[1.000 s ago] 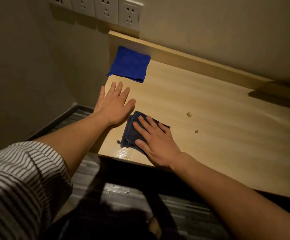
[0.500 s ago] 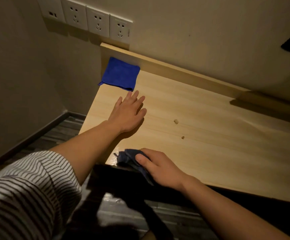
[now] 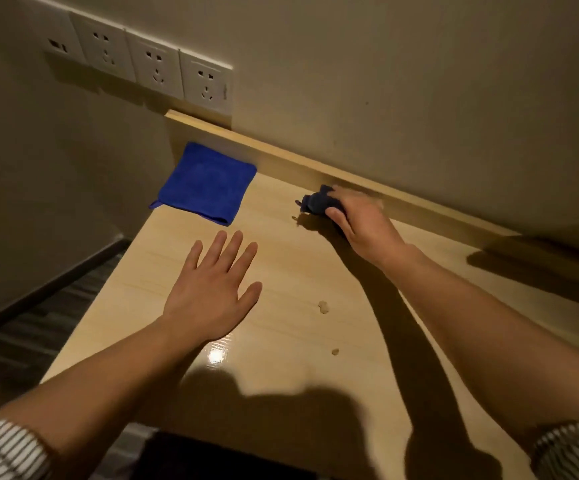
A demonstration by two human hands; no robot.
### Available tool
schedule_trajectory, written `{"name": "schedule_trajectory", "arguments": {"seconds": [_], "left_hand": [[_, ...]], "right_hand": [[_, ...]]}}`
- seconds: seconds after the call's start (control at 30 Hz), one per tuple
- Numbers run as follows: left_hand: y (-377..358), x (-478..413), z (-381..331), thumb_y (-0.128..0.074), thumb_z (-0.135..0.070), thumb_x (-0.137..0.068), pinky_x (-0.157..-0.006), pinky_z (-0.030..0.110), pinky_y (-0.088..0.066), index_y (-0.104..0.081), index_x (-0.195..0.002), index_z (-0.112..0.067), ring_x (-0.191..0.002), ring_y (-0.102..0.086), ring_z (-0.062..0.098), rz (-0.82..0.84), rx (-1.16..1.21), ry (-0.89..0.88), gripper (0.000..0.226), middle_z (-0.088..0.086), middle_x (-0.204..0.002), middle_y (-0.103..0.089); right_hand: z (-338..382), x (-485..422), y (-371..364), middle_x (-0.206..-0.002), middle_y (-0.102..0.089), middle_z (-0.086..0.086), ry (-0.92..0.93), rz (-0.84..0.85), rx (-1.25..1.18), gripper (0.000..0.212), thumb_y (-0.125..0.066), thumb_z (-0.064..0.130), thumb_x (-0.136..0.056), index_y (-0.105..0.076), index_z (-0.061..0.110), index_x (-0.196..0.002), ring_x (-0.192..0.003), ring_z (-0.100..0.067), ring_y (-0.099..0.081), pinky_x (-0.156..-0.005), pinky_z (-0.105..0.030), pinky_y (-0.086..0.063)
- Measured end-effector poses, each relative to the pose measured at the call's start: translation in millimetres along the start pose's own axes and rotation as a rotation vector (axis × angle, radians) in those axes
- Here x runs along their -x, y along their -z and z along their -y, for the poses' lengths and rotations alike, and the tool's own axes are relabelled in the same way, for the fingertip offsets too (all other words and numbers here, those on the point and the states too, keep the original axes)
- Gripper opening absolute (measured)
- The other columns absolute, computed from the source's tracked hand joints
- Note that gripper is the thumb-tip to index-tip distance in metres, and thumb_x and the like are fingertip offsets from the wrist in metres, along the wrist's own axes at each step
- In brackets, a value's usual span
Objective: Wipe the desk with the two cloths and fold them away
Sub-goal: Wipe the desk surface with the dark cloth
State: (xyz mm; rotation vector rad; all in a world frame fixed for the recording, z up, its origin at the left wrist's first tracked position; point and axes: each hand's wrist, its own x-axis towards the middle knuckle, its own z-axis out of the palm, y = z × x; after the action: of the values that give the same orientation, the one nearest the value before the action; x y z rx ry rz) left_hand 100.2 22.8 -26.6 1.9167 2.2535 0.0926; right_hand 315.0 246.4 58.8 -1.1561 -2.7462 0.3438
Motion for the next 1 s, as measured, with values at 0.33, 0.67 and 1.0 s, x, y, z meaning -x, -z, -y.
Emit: {"name": "schedule_trajectory", "arguments": {"seconds": [0.33, 0.67, 1.0], "left_hand": [[7.8, -2.2, -0.7, 0.005, -0.073, -0.101, -0.131, 0.052, 0.006, 0.014, -0.167, -0.037, -0.162, 0.021, 0.022, 0.063, -0.078, 0.017, 0.076, -0.001, -0.176, 0.02], [8.0, 0.0, -2.5, -0.003, -0.073, -0.104, -0.132, 0.054, 0.001, 0.001, -0.17, -0.035, -0.164, 0.011, 0.023, 0.025, -0.057, 0.007, 0.076, -0.001, -0.179, 0.007], [11.2, 1.3, -1.7, -0.001, -0.072, -0.103, -0.131, 0.056, 0.001, 0.003, -0.17, -0.033, -0.165, 0.011, 0.026, 0.021, -0.017, -0.013, 0.078, 0.002, -0.18, 0.007]], "right_hand": [[-47.5, -36.0, -22.0, -0.171, -0.024, 0.004, 0.325, 0.305, 0.33, 0.062, -0.01, 0.068, -0.105, -0.023, 0.044, -0.161, -0.155, -0.026, -0.021, -0.114, -0.051, -0.024], [-29.8, 0.2, -44.3, -0.175, -0.001, 0.005, 0.298, 0.333, 0.182, 0.058, -0.007, 0.072, -0.103, -0.004, 0.055, -0.159, -0.16, -0.024, 0.004, -0.123, -0.056, -0.001], [27.5, 112.4, -51.1, -0.174, 0.001, 0.011, 0.232, 0.335, 0.081, 0.055, -0.014, 0.052, -0.112, -0.007, 0.041, -0.164, -0.159, -0.013, 0.009, -0.125, -0.043, -0.001]]}}
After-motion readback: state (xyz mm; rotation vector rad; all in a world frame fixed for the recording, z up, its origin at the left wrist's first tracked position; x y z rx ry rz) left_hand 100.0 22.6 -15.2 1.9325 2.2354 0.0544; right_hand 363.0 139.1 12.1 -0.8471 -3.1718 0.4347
